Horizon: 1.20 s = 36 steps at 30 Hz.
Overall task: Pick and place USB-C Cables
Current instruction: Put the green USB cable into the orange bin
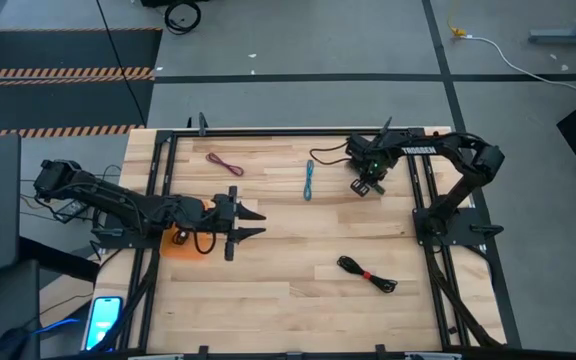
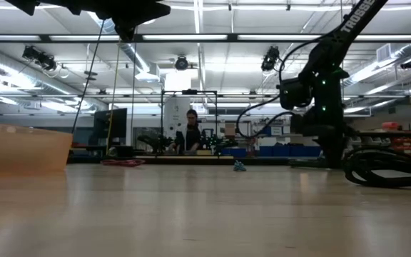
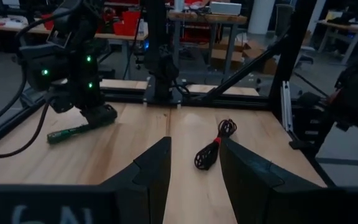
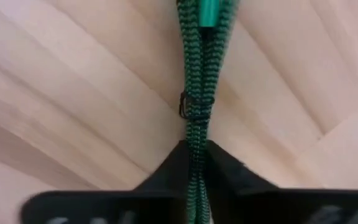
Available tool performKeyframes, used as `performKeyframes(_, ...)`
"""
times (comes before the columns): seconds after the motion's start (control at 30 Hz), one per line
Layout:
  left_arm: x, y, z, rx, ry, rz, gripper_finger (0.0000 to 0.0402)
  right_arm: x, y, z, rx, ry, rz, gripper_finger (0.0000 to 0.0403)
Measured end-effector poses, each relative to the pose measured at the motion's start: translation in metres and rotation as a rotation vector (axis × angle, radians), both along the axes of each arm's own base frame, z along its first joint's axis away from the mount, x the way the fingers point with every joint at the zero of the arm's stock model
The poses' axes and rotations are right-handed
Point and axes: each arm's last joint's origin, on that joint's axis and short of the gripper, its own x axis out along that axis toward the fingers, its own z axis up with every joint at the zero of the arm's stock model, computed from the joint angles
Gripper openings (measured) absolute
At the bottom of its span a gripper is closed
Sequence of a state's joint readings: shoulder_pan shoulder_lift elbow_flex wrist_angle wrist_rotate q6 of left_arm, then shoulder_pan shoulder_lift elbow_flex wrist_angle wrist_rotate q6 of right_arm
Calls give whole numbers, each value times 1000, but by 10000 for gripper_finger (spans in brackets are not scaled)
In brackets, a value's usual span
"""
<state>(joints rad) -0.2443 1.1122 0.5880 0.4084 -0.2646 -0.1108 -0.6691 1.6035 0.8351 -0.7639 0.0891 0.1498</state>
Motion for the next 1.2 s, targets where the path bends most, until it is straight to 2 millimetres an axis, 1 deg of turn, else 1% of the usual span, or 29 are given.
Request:
performKeyframes(0.03, 0, 0, 0, -6, 1, 1, 144, 0, 0, 0, -3, 2, 13, 19)
performKeyframes(0.13, 0, 0, -1, -8, 6, 2, 144, 2, 1, 0, -28, 15, 28, 23)
performKeyframes(0.23, 0, 0, -1, -32, 5, 14, 144, 4, 4, 5, -44, 0, 48, 17)
performKeyframes(0.37, 0, 1, -1, -48, 9, 30, 144, 12, 12, 19, -100, -101, 97, 17)
performKeyframes(0.47, 0, 2, -2, -49, 12, 64, 144, 18, 22, 38, -155, -222, 139, 17)
performKeyframes(0.67, -1, 4, -2, -52, 5, 158, 144, 27, 52, 89, -303, -547, 256, 17)
performKeyframes(0.8, -1, 6, -1, -76, -6, 217, 144, 34, 78, 124, -415, -794, 382, 17)
performKeyframes(0.9, -1, 7, -1, -85, -12, 236, 144, 41, 99, 143, -477, -964, 496, 17)
performKeyframes(0.97, 0, 8, 0, -99, -23, 240, 144, 46, 114, 152, -493, -1058, 575, 17)
performKeyframes(1.07, 0, 8, 4, -120, -61, 237, 144, 55, 132, 157, -476, -1157, 664, 17)
performKeyframes(1.2, 1, 9, 10, -127, -121, 191, 146, 69, 149, 149, -440, -1181, 748, 17)
